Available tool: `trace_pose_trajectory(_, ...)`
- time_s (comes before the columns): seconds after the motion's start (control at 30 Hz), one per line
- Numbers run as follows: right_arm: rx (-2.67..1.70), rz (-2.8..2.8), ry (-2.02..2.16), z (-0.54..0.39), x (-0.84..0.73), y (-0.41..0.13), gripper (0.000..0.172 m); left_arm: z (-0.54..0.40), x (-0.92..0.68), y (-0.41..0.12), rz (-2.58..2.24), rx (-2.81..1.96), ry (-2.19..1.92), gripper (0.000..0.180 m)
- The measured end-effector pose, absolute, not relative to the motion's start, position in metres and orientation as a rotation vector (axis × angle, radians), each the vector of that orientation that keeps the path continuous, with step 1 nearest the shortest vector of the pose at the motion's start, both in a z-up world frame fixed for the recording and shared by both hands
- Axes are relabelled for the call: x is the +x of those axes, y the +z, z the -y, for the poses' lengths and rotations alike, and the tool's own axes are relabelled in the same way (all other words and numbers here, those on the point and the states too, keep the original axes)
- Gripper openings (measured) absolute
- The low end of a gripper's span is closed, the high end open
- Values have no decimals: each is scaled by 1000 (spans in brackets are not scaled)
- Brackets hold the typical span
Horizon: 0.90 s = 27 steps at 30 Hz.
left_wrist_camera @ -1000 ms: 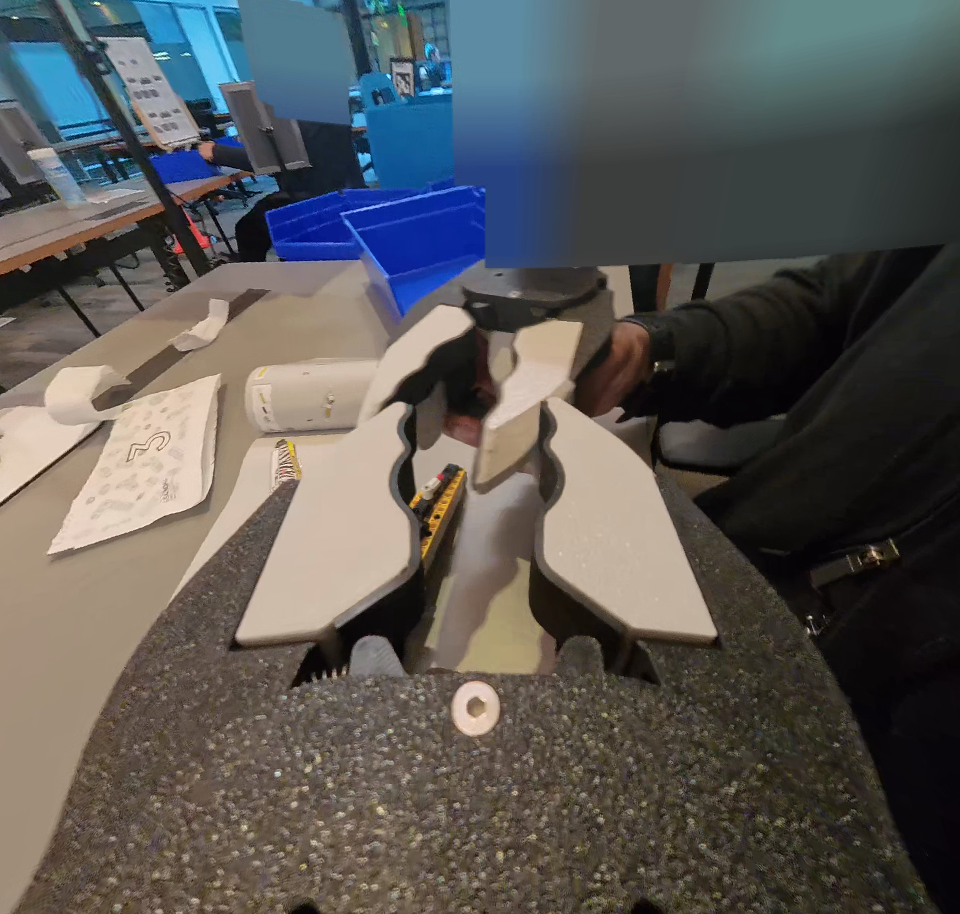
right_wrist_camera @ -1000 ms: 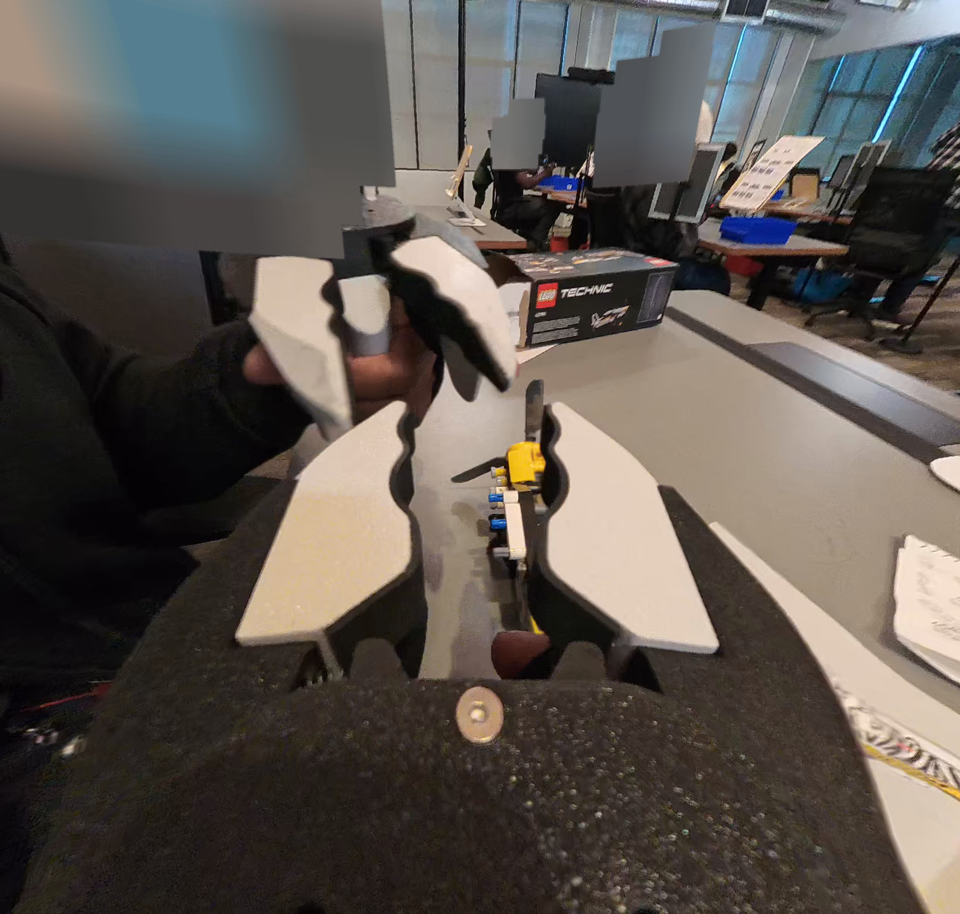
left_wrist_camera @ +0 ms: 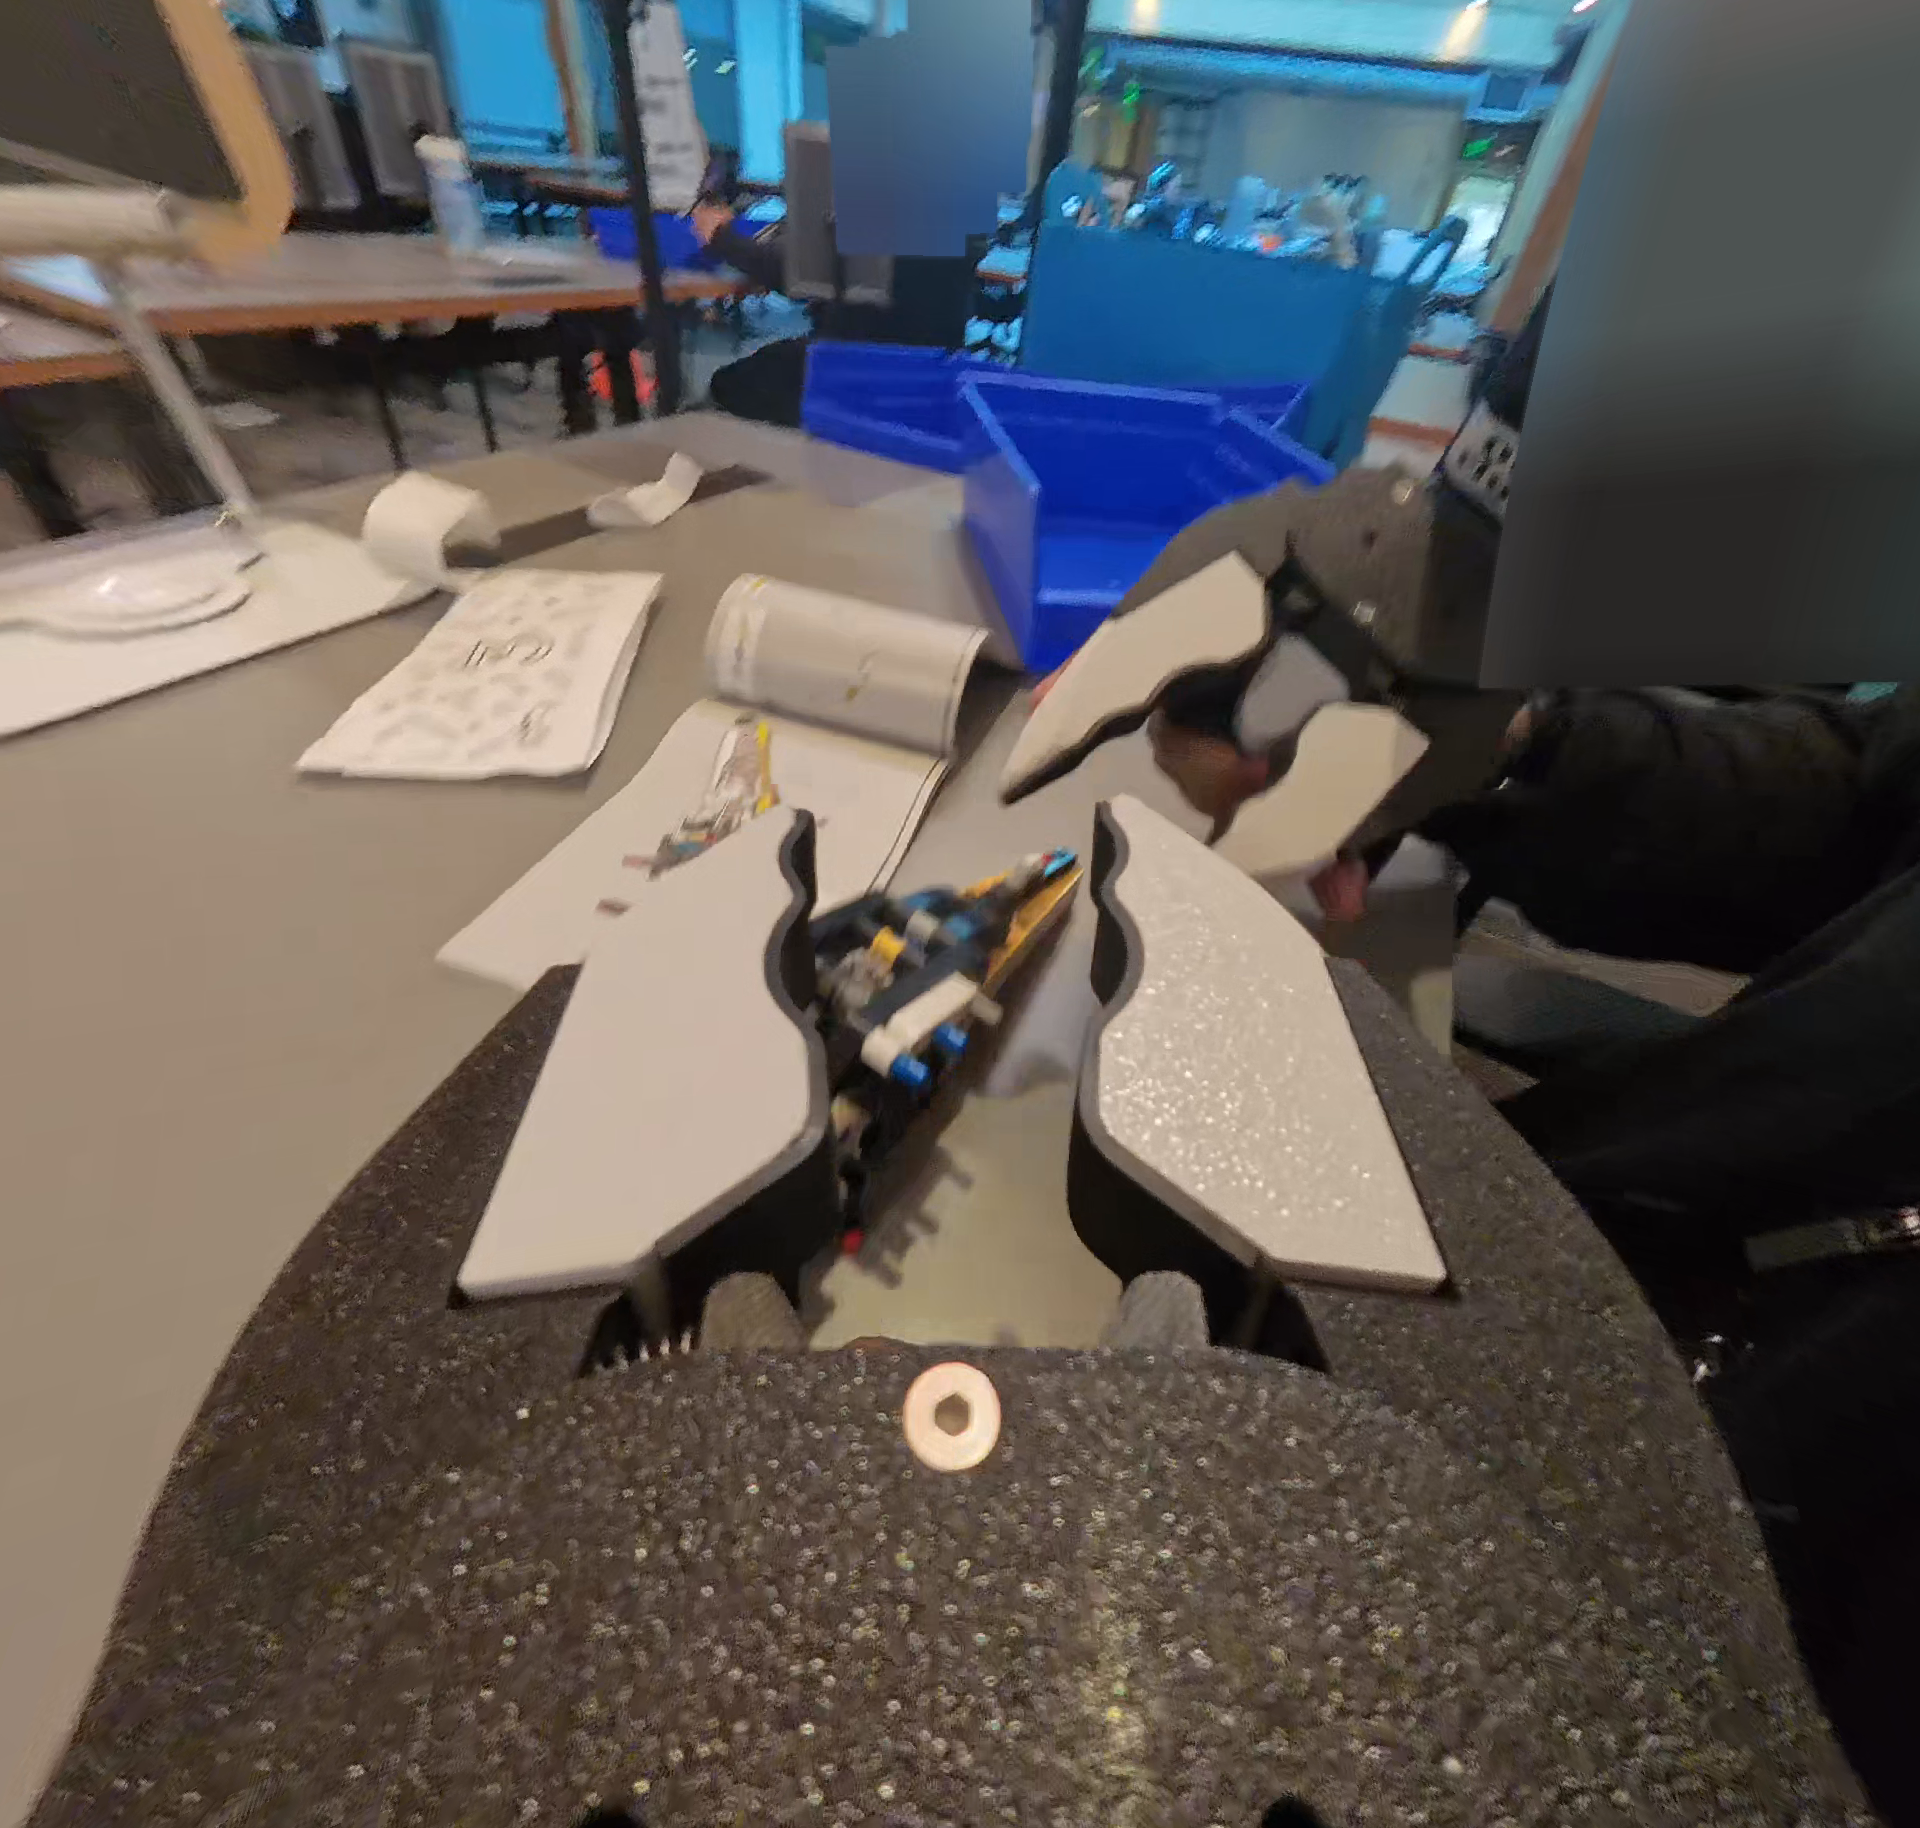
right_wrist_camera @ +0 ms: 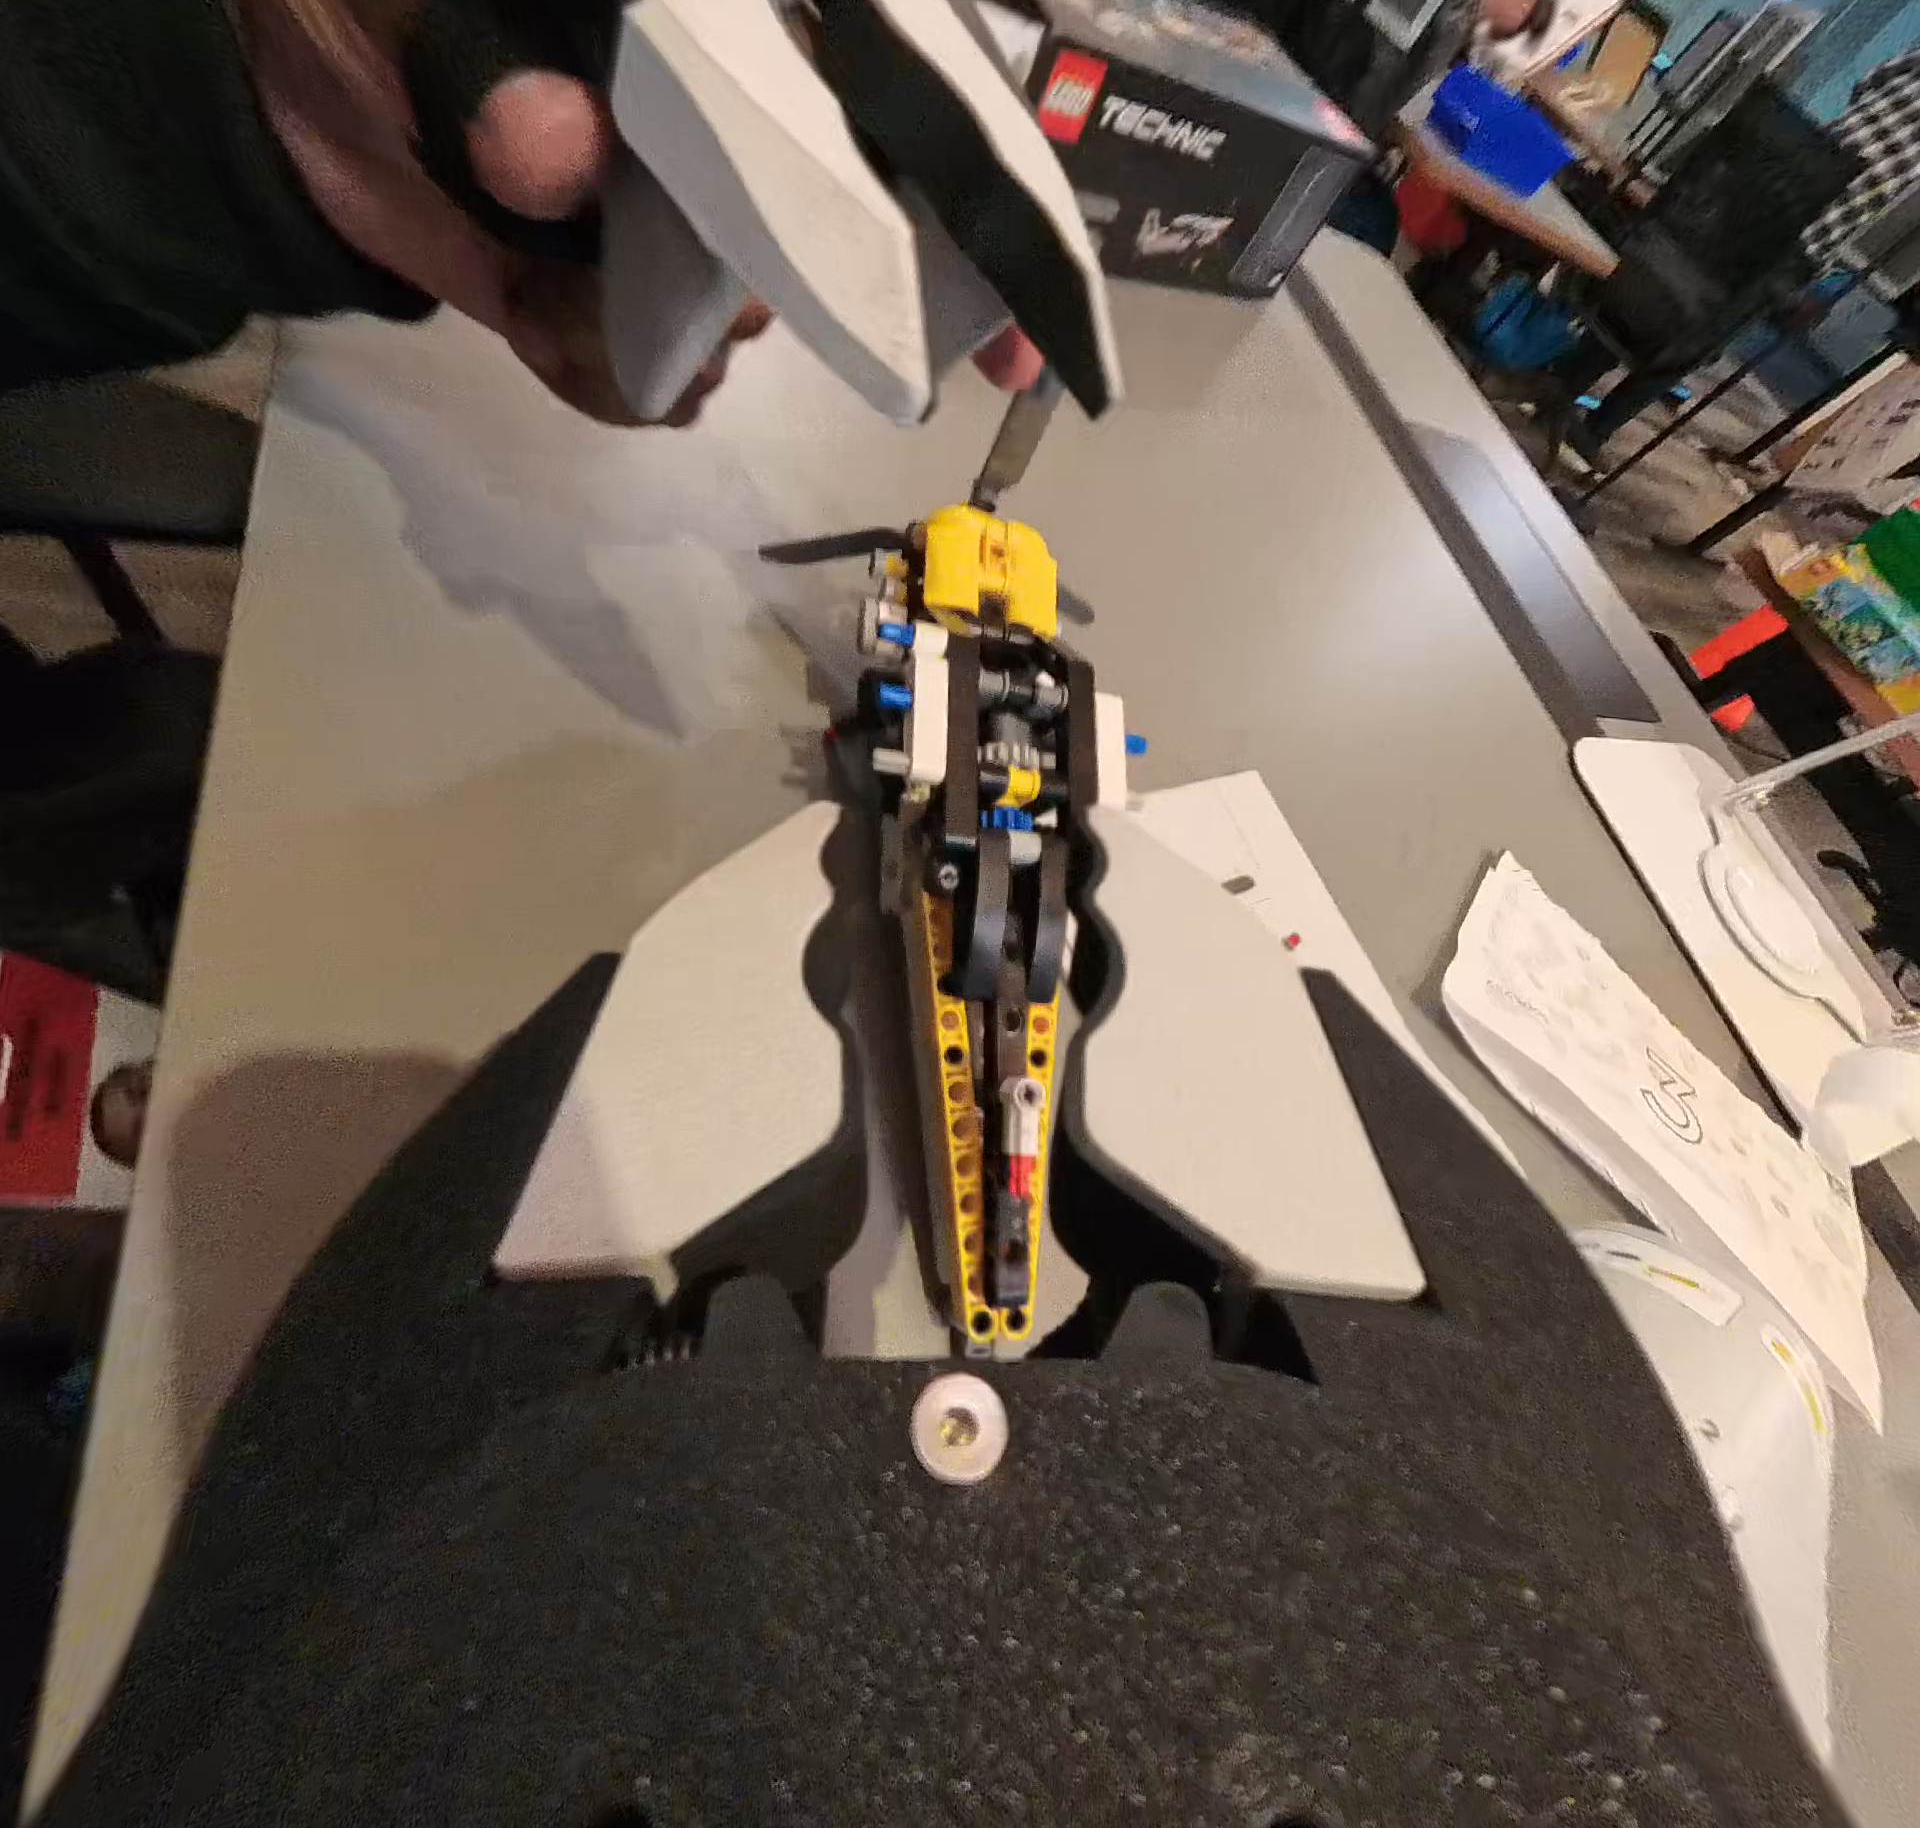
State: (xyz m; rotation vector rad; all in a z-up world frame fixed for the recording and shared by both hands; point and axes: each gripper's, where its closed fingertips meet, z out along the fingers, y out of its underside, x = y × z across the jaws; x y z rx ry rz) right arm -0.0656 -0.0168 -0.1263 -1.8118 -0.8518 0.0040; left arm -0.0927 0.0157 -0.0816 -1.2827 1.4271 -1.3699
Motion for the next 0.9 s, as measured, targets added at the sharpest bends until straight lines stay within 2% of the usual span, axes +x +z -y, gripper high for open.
trace_pose_trajectory(0.07, -1824, 897, 10, 17, -63, -132, 31, -17, -99, -100, -1424, -1338, -1285, 52)
trace_pose_trajectory(0.27, -1891, 1012, -35, 8, -62, -149, 31, -20, -103, -134, -1437, -1361, -943, 51)
trace_pose_trajectory(0.43, -1931, 1006, -79, -1, -56, -158, 41, -27, -99, -148, -1450, -1307, -721, 43)
trace_pose_trajectory(0.57, -1994, 949, -47, -5, -49, -165, 46, -25, -97, -144, -1393, -1301, -752, 34)
trace_pose_trajectory(0.7, -2133, 902, 80, -5, -47, -183, 57, -26, -97, -143, -1354, -1323, -776, 33)
trace_pose_trajectory(0.77, -2210, 908, 81, -7, -43, -195, 53, -27, -97, -143, -1351, -1332, -785, 33)
trace_pose_trajectory(0.8, -2237, 915, 75, -8, -42, -200, 44, -27, -98, -144, -1352, -1342, -788, 33)
trace_pose_trajectory(0.9, -2281, 887, 134, -10, -45, -204, 42, -29, -100, -143, -1335, -1361, -803, 33)
